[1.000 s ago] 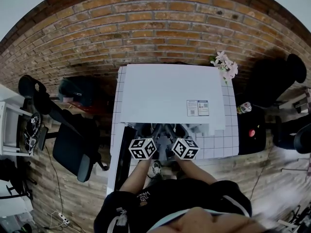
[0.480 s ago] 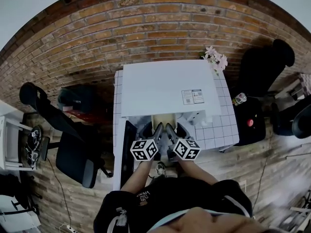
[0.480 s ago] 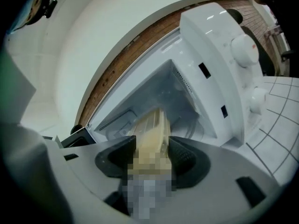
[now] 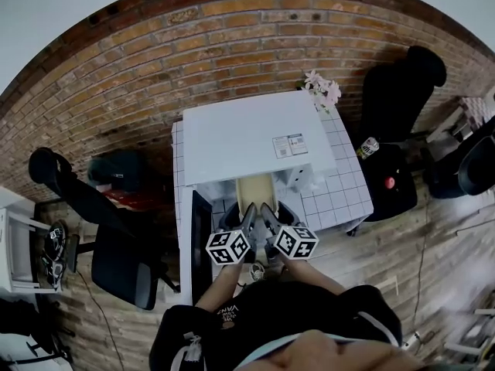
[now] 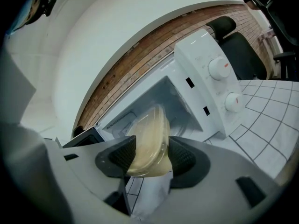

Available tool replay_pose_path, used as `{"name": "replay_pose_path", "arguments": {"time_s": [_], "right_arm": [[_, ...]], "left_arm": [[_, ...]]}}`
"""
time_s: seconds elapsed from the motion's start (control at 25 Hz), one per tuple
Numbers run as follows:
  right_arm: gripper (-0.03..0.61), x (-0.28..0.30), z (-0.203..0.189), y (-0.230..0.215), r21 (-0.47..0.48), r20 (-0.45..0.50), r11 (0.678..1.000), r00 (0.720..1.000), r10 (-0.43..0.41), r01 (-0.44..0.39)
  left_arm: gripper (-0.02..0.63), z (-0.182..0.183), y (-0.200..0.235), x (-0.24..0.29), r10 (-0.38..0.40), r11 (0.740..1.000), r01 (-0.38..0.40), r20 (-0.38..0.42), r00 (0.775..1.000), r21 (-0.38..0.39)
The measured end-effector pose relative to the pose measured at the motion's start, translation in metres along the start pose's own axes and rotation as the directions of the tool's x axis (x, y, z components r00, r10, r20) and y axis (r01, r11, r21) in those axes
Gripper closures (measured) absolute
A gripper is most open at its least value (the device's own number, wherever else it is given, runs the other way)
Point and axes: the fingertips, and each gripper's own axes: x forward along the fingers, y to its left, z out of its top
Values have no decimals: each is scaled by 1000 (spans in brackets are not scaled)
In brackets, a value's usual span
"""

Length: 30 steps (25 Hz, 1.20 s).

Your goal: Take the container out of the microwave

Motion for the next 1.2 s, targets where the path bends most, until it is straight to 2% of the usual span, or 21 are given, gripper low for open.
{"name": "replay_pose_path", "arguments": {"time_s": [0.4, 1.2], "right_arm": [[367, -34, 2, -4, -11, -31, 999, 999, 32, -33], [367, -100, -6, -6, -57, -121, 984, 979, 163, -170]], "left_arm": [[402, -13, -30, -17, 32, 1000, -32, 23, 999, -2], [402, -45, -82, -66, 147, 989, -144, 112, 983, -33]]}}
